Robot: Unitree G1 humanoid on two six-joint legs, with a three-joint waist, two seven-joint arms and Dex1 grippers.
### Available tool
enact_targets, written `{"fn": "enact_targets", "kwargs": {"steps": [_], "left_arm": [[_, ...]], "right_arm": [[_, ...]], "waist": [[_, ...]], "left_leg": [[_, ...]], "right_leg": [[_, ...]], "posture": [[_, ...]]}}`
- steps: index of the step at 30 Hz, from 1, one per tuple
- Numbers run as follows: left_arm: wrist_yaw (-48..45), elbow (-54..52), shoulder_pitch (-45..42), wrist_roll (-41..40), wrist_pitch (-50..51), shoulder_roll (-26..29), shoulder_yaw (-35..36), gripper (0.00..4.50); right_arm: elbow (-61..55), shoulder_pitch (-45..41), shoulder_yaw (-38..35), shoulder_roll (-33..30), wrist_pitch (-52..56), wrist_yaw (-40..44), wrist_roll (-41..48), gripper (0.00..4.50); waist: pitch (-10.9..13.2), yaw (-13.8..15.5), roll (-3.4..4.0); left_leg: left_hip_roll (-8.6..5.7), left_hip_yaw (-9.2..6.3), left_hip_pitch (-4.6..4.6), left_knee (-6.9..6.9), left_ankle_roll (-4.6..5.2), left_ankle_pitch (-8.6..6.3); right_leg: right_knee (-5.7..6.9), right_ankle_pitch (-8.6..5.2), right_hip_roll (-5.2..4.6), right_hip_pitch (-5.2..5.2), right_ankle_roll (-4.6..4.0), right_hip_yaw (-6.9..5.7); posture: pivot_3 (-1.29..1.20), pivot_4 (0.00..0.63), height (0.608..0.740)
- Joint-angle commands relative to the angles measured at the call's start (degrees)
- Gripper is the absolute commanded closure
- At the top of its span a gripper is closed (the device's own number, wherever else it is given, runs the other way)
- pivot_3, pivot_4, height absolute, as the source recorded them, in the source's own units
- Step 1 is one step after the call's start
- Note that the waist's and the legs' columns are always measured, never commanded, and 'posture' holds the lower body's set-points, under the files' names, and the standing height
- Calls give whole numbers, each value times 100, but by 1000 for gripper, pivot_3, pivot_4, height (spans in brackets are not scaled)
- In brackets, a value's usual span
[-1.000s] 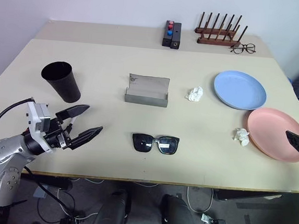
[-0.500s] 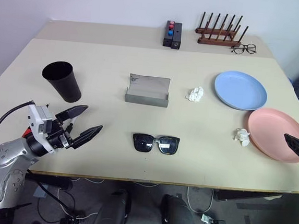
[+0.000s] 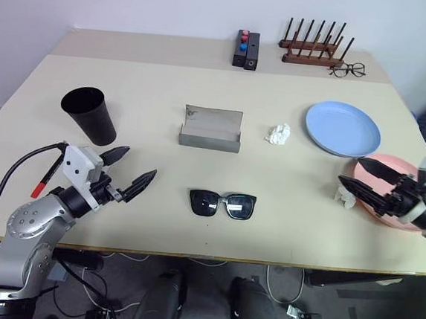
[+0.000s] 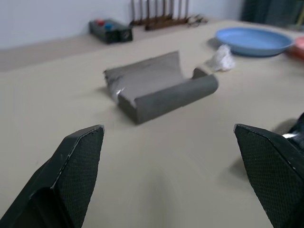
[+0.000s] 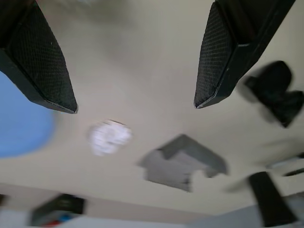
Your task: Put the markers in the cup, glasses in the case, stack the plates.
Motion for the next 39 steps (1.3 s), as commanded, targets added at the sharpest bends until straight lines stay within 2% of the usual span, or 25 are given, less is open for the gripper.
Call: {"fn": "enact_targets", "kwargs": {"steps": [1, 5, 12, 17, 27, 32, 39], "left_arm": [[653, -412, -82, -231, 936, 4, 119, 0], [1373, -687, -223, -494, 1395, -335, 388, 0], [2752, -983, -449, -109, 2392, -545, 517, 0], [3751, -957, -1055, 347, 3403, -713, 411, 0], [4058, -619, -2420, 255, 5245, -1313, 439, 0], [3796, -793, -2424, 217, 5829, -1181, 682, 0], [3302, -880, -2533, 218, 6436, -727, 1075, 0]], "right_arm": [[-367, -401, 296, 87, 102, 124, 135, 527], [-609, -777, 655, 196, 301, 239, 192, 527], [-703, -1225, 1147, 332, 414, 410, 138, 527], [-464, -1660, 1446, 761, 57, 354, -71, 527], [235, -2235, 1937, 1377, -742, 545, -620, 527], [75, -2310, 1976, 1388, -600, 554, -562, 527], [-55, -2266, 2057, 1272, -381, 898, -461, 527]], "waist": [[1, -6, -1], [2, -2, -2], [3, 5, -7], [4, -4, -12], [10, -16, -23], [11, -49, -26], [12, -50, -27]], "left_leg": [[0, 0, 0, 0, 0, 0], [0, -3, -2, 0, 0, 0], [-2, -4, -2, 7, 0, 0], [-4, -5, -3, 17, 0, 0], [-22, -1, -9, 49, -2, 0], [-19, -4, -8, 53, -8, -3], [-14, -22, -8, 57, -10, -4]], "right_leg": [[0, 1, 0, 0, 2, 0], [0, 3, 1, -1, 6, -1], [5, 5, 3, 0, 9, -1], [15, 7, 5, 1, 12, -1], [43, 17, 9, 0, 33, -3], [71, 17, 14, -11, 36, -3], [72, 7, 20, -11, 17, -3]], "posture": [[0, 150, 740], [0, 150, 740], [0, 150, 740], [0, 150, 740], [0, 150, 740], [0, 150, 740], [0, 150, 740]]}}
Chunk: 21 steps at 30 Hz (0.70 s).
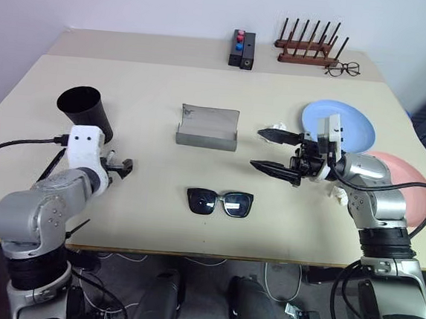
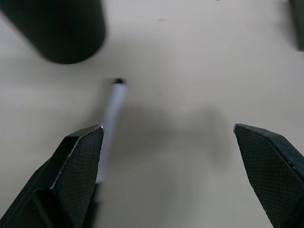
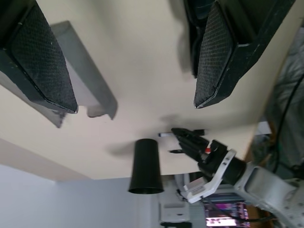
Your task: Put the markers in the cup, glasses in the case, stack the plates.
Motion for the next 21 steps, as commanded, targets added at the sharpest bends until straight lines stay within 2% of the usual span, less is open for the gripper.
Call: {"fn": "enact_targets", "kwargs": {"steps": [1, 10, 21], "left_arm": [[-224, -269, -182, -25, 276, 195, 227, 0], [-506, -200, -228, 165, 743, 416, 374, 0], [-544, 496, -314, 473, 782, 562, 18, 0]], "right_arm": [[-202, -94, -48, -63, 4, 217, 123, 527], [-90, -112, -12, 130, -82, 450, 135, 527], [-327, -174, -13, 252, 133, 249, 186, 527]], "waist": [[0, 16, 0], [3, 5, -6], [4, 12, -7]], "left_leg": [[0, -2, 0, 0, 0, 0], [-1, -9, 0, 3, -3, 0], [0, -12, 0, 2, -7, 0]], "right_leg": [[0, 0, 0, 0, 0, 0], [0, -1, 0, 2, -1, 0], [0, -1, 0, 1, -2, 0]], "posture": [[0, 150, 740], [0, 150, 740], [0, 150, 740]]}}
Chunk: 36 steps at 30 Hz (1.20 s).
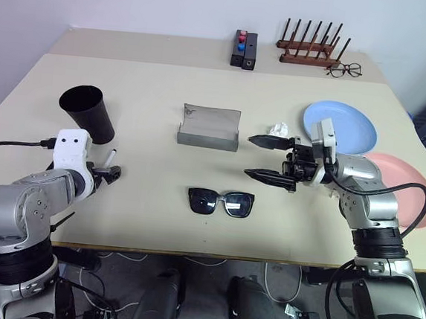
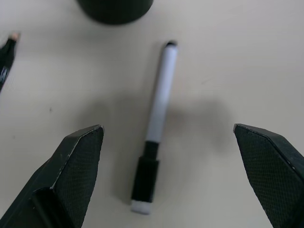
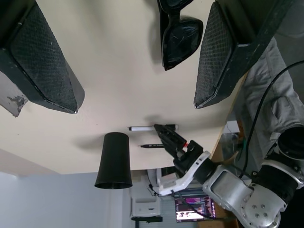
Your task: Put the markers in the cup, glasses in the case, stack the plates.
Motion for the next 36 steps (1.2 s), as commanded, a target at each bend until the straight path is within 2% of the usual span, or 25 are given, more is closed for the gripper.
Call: {"fn": "enact_targets", "kwargs": {"steps": [1, 7, 8, 10, 17, 18, 25, 31, 34, 36], "left_arm": [[-21, 217, -190, 163, 46, 156, -92, 0], [-156, 1160, -495, 330, -187, 393, -639, 0], [-189, 1237, -500, 340, -200, 458, -737, 255], [-299, 1248, -563, 280, -73, 519, -785, 835], [-349, 1070, -444, 263, 47, 514, -698, 4263], [-340, 1058, -432, 252, 47, 485, -629, 4454], [-360, 758, -356, 78, 47, 415, -426, 4454], [-695, -147, -411, -308, 27, -91, -228, 4454], [-737, -614, -296, -246, -751, -95, -604, 4454], [-759, -698, -367, -240, -1436, -324, -628, 4454]], "right_arm": [[-315, -176, -87, 26, 53, -84, 142, 527], [-367, -36, -186, -69, 52, -92, 199, 527], [-381, 0, -204, -91, 44, -81, 206, 470], [-345, 25, -251, -140, 31, -66, 209, 450], [-159, 169, -330, -192, -168, 32, 179, 450], [-108, 165, -339, -183, -202, 44, 169, 450], [271, 88, -346, -126, -446, 148, 94, 450], [537, 14, -366, -96, -604, 185, 63, 450], [568, 36, -416, -119, -634, 166, 65, 450], [602, 33, -451, -132, -675, 130, 45, 450]], "waist": [[0, 2, 0], [0, 19, 1], [-1, 23, 1], [-1, 24, 2], [-1, -17, 2], [-1, -24, 2], [-1, -103, 1], [5, -86, -9], [5, -94, -9], [6, -88, -8]], "left_leg": [[0, 0, 0, 0, 0, 0], [-1, -2, 0, 0, -1, 0], [0, -2, 1, 0, -2, 0], [1, -2, 2, 0, -2, 1], [10, -3, 2, -7, -3, 1], [10, -2, 2, -7, -3, 1], [11, -2, 2, -8, -4, 0], [10, -4, -3, -4, -6, 0], [9, -3, -3, -4, -7, -1], [10, -2, -3, -6, -7, -1]], "right_leg": [[0, 0, 0, 0, 0, 0], [1, 0, 0, 0, 0, 0], [0, 0, 0, 0, 0, 0], [1, 0, 0, 1, 0, -1], [2, 0, 0, -3, 1, 0], [1, 0, 0, -4, 1, 0], [1, 5, -2, -3, 10, 0], [-1, 5, -5, -3, 10, 0], [-2, 5, -7, -2, 10, 0], [-2, 2, -7, -4, 5, 0]], "posture": [[0, 150, 740], [0, 150, 740], [0, 150, 740], [0, 150, 740], [0, 150, 740], [0, 150, 740], [0, 150, 740], [0, 150, 740], [0, 150, 740], [0, 150, 740]]}}
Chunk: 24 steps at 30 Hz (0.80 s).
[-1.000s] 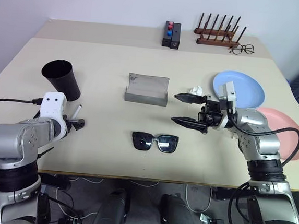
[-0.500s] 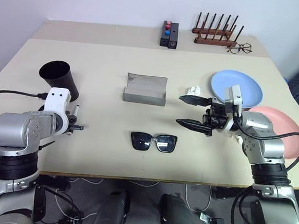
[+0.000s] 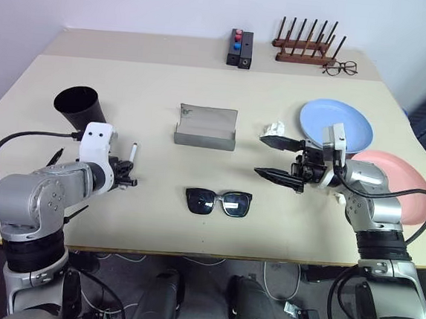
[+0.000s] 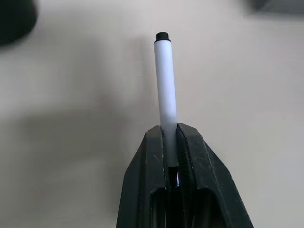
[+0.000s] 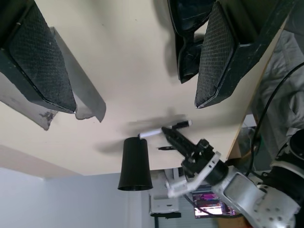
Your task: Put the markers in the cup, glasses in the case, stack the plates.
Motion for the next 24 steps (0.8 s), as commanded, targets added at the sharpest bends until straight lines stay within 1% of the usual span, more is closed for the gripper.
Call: {"fn": "enact_targets", "kwargs": {"steps": [1, 3, 5, 7, 10, 14, 17, 21, 24], "left_arm": [[-49, -309, -200, -16, -1359, -396, 74, 4454], [130, -71, -452, 172, -2472, -744, 159, 4454], [241, 449, -874, 395, -3271, -871, 52, 4454], [304, 900, -1237, 618, -4283, -960, -5, 4454], [558, 1641, -1830, 711, -5443, -1122, 249, 4454], [667, 2585, -2289, 878, -6548, -908, 418, 4454], [490, 3032, -2306, 892, -7406, -656, 565, 4454], [474, 3479, -2298, 788, -8105, -466, 773, 4454], [592, 3723, -2246, 855, -8458, -360, 878, 4454]], "right_arm": [[0, -86, -201, -54, -170, -62, 6, 450], [101, -135, -256, -15, -245, -205, -37, 450], [197, -195, -275, 25, -328, -295, -58, 450], [276, -251, -265, 62, -458, -336, -91, 450], [371, -352, -252, 150, -510, -497, -108, 450], [428, -532, -306, 359, -499, -583, 4, 450], [363, -669, -310, 545, -336, -509, 209, 450], [353, -806, -360, 789, -296, -435, 402, 450], [408, -882, -303, 908, -358, -306, 406, 450]], "waist": [[0, 12, 0], [1, 40, -3], [3, 63, -5], [3, 93, -5], [3, 100, -5], [4, 90, -6], [4, 71, -6], [4, 80, -6], [5, 114, -7]], "left_leg": [[0, 0, 0, 0, 0, 0], [-1, 0, 0, 3, 0, 0], [-2, 2, -1, 7, -1, 1], [-7, 5, -1, 8, 0, 1], [-15, 13, -2, 4, 2, 1], [-18, 34, -2, 3, 4, 0], [-17, 39, -2, 2, 4, 0], [-15, 38, -3, 3, 4, 0], [-16, 38, -3, 6, 4, 0]], "right_leg": [[-1, -2, 0, 0, -4, 0], [-4, -2, -3, 3, -6, 0], [-6, -1, -5, 4, -7, -1], [-6, -1, -5, 3, -7, -1], [-14, 0, -6, 3, -4, 0], [-12, 11, -4, 0, 17, -1], [-11, 12, -1, -1, 19, -1], [-8, 13, 1, -1, 21, -1], [-8, 20, 1, 1, 33, -1]], "posture": [[0, 150, 740], [0, 150, 740], [0, 150, 740], [0, 150, 740], [0, 150, 740], [0, 150, 740], [0, 150, 740], [0, 150, 740], [0, 150, 740]]}}
